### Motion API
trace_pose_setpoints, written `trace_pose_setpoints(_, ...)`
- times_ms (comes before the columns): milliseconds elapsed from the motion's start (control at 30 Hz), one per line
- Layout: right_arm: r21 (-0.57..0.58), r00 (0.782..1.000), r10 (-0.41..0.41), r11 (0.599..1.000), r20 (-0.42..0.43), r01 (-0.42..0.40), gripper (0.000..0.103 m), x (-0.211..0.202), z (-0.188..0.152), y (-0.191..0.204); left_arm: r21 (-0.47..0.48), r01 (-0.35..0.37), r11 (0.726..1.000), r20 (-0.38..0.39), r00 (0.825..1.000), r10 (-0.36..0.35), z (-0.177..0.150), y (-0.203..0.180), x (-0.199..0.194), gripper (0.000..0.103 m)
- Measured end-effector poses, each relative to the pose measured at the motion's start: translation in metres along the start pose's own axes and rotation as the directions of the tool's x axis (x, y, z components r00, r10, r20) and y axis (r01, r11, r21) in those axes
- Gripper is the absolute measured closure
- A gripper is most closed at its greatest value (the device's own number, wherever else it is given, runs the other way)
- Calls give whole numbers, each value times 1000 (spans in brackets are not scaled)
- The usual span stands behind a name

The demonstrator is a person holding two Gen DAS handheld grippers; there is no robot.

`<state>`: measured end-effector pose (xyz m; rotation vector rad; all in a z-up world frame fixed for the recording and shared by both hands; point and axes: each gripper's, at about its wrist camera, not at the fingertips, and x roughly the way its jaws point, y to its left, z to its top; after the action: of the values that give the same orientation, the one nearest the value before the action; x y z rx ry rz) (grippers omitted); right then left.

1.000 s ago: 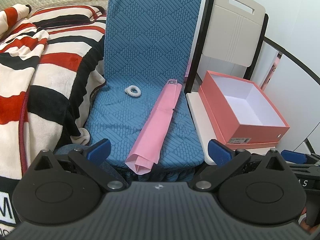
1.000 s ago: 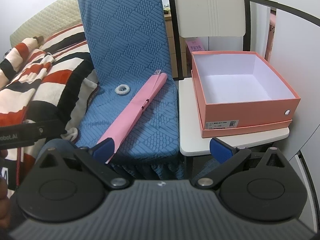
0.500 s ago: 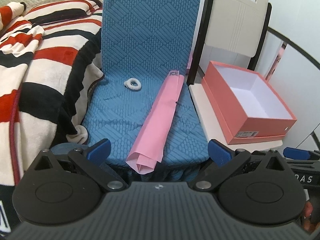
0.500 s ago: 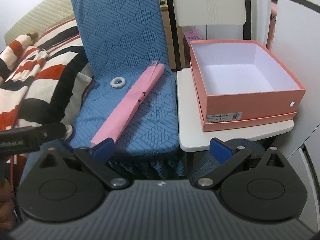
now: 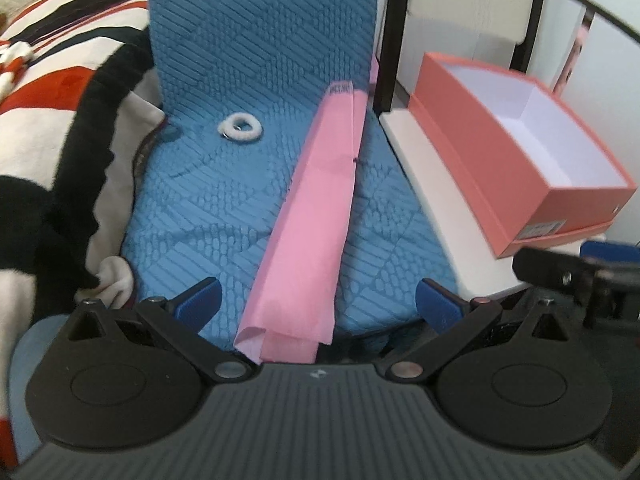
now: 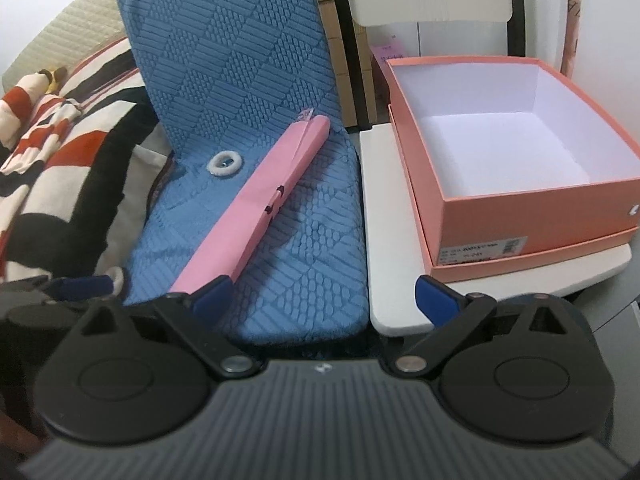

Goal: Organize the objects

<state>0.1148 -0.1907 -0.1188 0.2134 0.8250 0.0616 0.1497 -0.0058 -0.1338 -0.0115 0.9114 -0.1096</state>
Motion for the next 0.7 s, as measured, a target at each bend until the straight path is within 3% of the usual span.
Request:
trace_pose_setpoints(133, 3, 1000, 11, 1000, -2, -11, 11, 20, 5, -4, 34, 10, 999, -37, 999, -8, 4, 0, 31, 0)
trace_pose_setpoints(200, 13, 1000, 27, 1000, -8, -26, 29, 31, 6, -7, 48, 18, 999, -61, 998, -16, 5, 0, 44, 0)
trace_pose_setpoints(433, 15, 998, 56, 998, 1, -56, 47, 67, 10, -6, 111, -4, 994, -69, 998, 12, 8, -1, 84, 0)
trace_pose_setpoints(467, 13, 999, 52, 999, 1, -52, 53, 72, 11, -5, 112, -18, 993, -76, 997, 27, 9, 0, 89, 0)
trace_pose_setpoints(600, 43, 996, 89, 995, -13, -89, 77, 90, 15, -3, 56, -12, 998, -76, 997, 17, 8, 14, 94, 0)
trace_pose_setpoints(700, 47, 990, 137, 990, -13, -136, 77, 98, 18, 4, 1, -16, 1000, -63, 998, 16, 7, 26, 91, 0)
